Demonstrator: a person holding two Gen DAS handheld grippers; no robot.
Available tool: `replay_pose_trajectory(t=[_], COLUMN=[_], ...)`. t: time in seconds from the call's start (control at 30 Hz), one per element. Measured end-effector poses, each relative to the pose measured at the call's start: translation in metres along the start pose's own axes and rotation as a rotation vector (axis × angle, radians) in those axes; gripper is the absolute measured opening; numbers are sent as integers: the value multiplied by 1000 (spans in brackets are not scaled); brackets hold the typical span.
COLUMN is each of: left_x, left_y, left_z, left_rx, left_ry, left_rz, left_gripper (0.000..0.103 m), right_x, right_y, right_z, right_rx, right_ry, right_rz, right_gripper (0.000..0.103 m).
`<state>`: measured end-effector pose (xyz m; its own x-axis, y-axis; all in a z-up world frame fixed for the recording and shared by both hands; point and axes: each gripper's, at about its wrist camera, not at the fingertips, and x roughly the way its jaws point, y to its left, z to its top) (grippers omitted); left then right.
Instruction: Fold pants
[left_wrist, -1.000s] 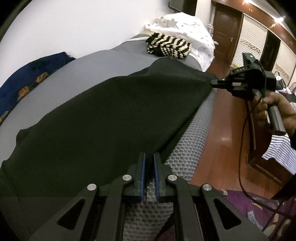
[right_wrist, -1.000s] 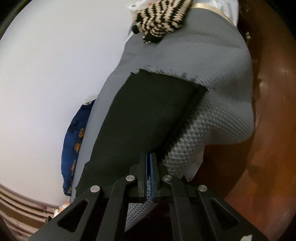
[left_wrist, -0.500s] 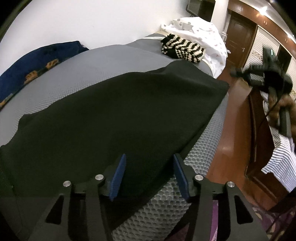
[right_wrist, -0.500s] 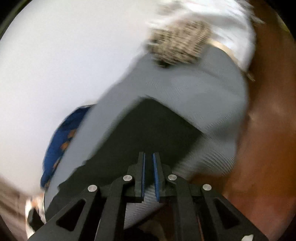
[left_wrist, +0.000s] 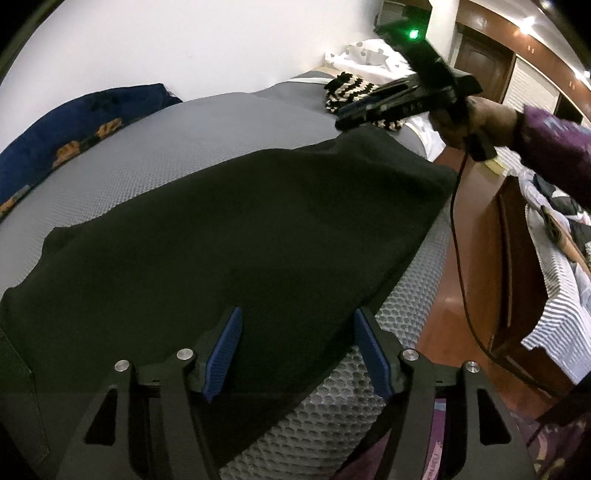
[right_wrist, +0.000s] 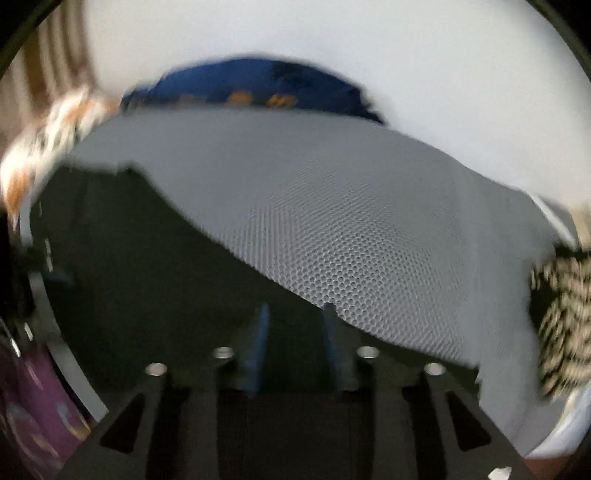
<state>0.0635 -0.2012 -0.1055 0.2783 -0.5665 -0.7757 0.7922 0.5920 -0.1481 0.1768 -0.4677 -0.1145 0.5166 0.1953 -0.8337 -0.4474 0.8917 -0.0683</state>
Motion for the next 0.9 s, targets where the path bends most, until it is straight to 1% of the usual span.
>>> replay_pose_trajectory(t=[0.03,0.07,0.1,0.13,0.23,0.27,0.3,0.37,0.43,0.5,0.57,0.67,0.7,0.77,0.8,0.83,0.87,0.9], left_x=[1,1,1,1,2,2,1,1,0,-2,-3,-3,-3,-3,-3,-3,-2,-2], left_y=[1,1,1,2,1,1,0,0,0,-1,0,3,3,6,6,5,5,5], left_z=[0,0,0,0,0,0,-1,-1,-1,-2,-2,-4,-5,-5,-5,-4,-4,-3], left_rx=[-7,-13,-19,-21,-11,-7,-4,0,3,7,8,-8,-13,-18,-16,-12,-9,-7], left_ry=[4,9,13,15,25,28,30,33,32,26,20,20,24,24,23,28,30,31], left_rz=[-4,-8,-11,-12,-7,-3,0,6,10,18,29,34,34,31,32,34,35,36], left_gripper=[63,63,63,63,64,65,65,65,65,65,68,70,70,70,70,70,70,70], right_x=[5,11,14,19,36,41,44,41,38,33,27,22,24,29,24,21,18,17], right_y=[3,4,4,3,1,-3,-5,0,3,4,1,-9,-12,-13,-12,-10,-9,-7], right_z=[2,3,5,6,2,1,4,4,6,4,3,3,0,0,0,-2,-1,-1], right_rx=[-49,-93,-112,-137,-177,-155,-137,-163,-180,-176,-147,-70,-43,-19,-4,9,10,-13], right_ry=[29,63,89,135,226,255,267,261,251,231,191,127,126,121,91,76,73,78], right_rz=[-8,9,29,49,55,82,99,74,26,-19,-73,-142,-144,-105,-61,-12,44,47], right_gripper=[49,50,50,50,49,36,32,14,4,0,0,0,0,0,1,7,27,42])
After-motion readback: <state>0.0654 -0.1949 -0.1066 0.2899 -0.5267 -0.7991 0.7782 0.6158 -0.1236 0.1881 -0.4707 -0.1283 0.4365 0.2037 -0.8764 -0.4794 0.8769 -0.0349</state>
